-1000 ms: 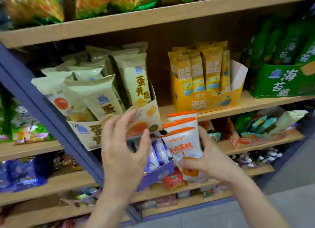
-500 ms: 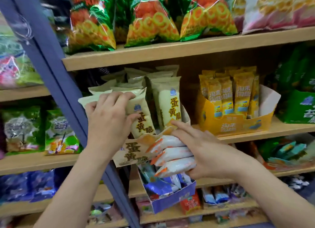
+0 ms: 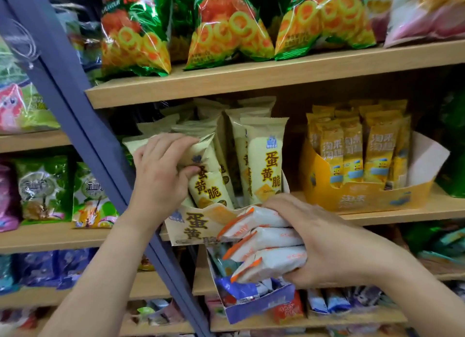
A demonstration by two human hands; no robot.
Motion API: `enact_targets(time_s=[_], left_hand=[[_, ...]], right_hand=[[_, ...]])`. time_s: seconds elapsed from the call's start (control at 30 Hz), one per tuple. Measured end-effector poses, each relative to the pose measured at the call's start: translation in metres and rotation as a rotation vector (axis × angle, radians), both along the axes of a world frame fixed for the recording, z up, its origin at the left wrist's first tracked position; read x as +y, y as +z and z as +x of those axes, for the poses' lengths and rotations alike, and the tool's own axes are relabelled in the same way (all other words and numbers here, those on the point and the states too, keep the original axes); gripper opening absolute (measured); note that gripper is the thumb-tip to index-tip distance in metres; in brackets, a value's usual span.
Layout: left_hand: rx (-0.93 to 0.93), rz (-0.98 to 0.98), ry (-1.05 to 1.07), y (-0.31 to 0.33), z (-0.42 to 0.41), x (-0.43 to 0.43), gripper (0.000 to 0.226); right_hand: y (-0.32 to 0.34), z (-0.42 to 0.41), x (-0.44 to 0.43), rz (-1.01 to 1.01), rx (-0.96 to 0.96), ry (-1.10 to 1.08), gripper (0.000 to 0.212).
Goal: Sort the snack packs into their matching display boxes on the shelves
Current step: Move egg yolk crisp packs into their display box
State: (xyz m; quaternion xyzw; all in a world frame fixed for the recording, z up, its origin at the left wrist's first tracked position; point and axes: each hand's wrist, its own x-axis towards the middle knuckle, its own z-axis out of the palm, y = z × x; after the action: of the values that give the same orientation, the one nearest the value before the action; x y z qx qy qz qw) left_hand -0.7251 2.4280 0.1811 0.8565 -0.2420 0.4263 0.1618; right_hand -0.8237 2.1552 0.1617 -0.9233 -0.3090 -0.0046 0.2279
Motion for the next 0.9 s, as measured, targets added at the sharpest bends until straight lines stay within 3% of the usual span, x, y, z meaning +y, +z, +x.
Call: enact_targets(time_s=[0.17,0.27,0.37,0.53,0.77,0.83,0.9], left_hand=[[0.116,-0.061,-0.077,0.004,-0.002,-0.013,0.058],[0.200,-0.041,-0.025,0.015,-0.013,-0.017,0.058],[0.256,-0.057,0.012,0.030,-0.017,-0.024,0.058],[0.106,-0.218,-0.125,0.039,-0.012,-0.035,0.042],[-0.135,-0.301,-0.209,0.049,-0.015,-0.051,0.027],[-0.065,-0.292,-0.209,0.055,-0.015,-0.053,0.029],[0.171,-0.180,-0.180,0.057,-0.009,-0.054,0.033]], right_hand=[[0.000,0.009,-0.009,0.282,0.163,-0.012,0.086],[-0.002,0.014,-0.017,0.546,0.380,0.008,0.086],[-0.009,0.016,-0.020,0.718,0.475,0.019,0.088],[-0.015,0.013,-0.024,0.930,0.533,-0.023,0.085],[-0.011,0.006,-0.027,0.908,0.538,-0.033,0.088],[-0.007,0.006,-0.029,0.899,0.523,-0.027,0.087],[0.001,0.007,-0.028,0.842,0.478,0.014,0.085]])
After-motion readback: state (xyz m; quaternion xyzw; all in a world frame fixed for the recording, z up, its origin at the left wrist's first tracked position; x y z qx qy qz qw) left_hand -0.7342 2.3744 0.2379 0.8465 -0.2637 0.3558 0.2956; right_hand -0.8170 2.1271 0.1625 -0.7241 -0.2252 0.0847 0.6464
